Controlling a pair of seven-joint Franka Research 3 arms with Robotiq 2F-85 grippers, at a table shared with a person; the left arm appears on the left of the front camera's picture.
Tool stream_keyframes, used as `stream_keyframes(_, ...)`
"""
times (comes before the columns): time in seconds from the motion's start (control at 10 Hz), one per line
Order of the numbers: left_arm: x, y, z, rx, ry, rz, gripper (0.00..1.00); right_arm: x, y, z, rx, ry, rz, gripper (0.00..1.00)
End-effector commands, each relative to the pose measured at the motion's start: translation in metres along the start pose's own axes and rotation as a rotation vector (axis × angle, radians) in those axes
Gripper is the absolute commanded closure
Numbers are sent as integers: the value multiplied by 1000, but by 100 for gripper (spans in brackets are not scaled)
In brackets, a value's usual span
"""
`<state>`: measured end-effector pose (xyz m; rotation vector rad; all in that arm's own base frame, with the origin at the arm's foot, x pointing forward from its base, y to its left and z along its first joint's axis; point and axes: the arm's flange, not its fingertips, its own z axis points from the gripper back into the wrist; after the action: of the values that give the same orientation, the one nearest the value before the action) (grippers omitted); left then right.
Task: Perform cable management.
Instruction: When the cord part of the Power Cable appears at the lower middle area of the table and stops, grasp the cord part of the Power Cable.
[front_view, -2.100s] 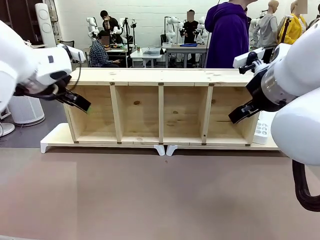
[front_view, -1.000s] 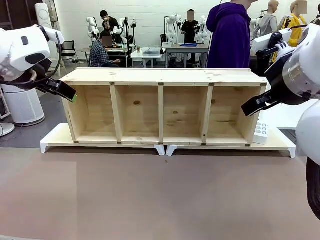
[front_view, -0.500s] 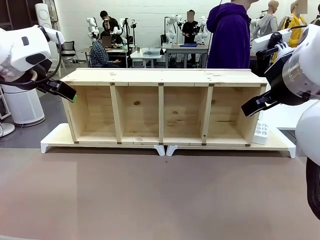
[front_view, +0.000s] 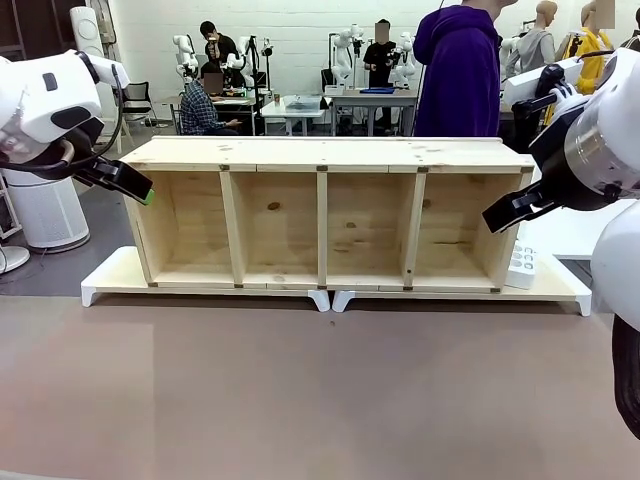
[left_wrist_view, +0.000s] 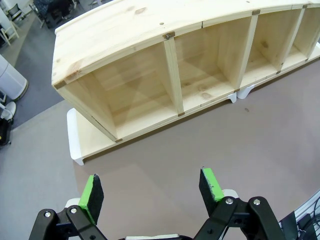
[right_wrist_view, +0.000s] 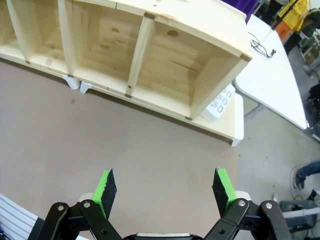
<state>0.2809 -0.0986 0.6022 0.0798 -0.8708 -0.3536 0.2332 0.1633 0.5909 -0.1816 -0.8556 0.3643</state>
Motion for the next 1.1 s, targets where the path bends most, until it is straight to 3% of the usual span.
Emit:
stream_keyframes(0.0,2,-1,-1,0,-13,-4,0,3,0,-4,5,-9,12,0)
stream_keyframes(1.0,2,-1,-1,0,-13,-4,0,3,0,-4,5,-9,12,0)
